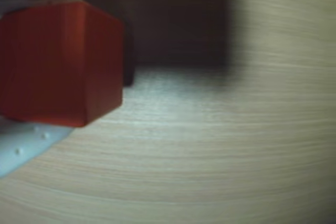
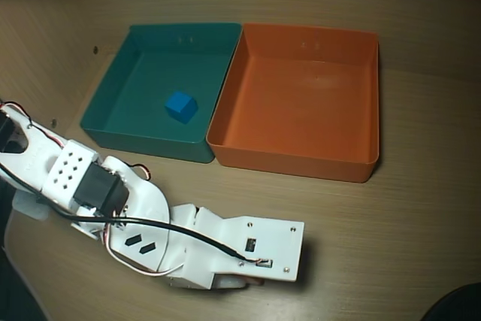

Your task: Grasp a cube and put it in the box.

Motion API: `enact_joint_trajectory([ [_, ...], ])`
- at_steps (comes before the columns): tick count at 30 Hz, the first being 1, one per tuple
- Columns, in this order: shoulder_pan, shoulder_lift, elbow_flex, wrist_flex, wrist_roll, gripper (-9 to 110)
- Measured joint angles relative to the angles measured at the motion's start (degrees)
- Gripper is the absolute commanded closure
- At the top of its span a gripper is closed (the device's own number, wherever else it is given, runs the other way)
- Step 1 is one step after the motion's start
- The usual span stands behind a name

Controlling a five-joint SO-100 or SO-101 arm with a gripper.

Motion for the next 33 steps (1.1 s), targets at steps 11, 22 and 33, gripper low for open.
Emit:
enact_joint_trajectory([
  [11, -7.0, 13.6, -0.1, 0.0, 0.0, 107],
  [22, -21.9, 15.9, -0.1, 0.0, 0.0, 107],
  [33, -30.8, 12.0, -1.4, 0.0, 0.0, 107],
])
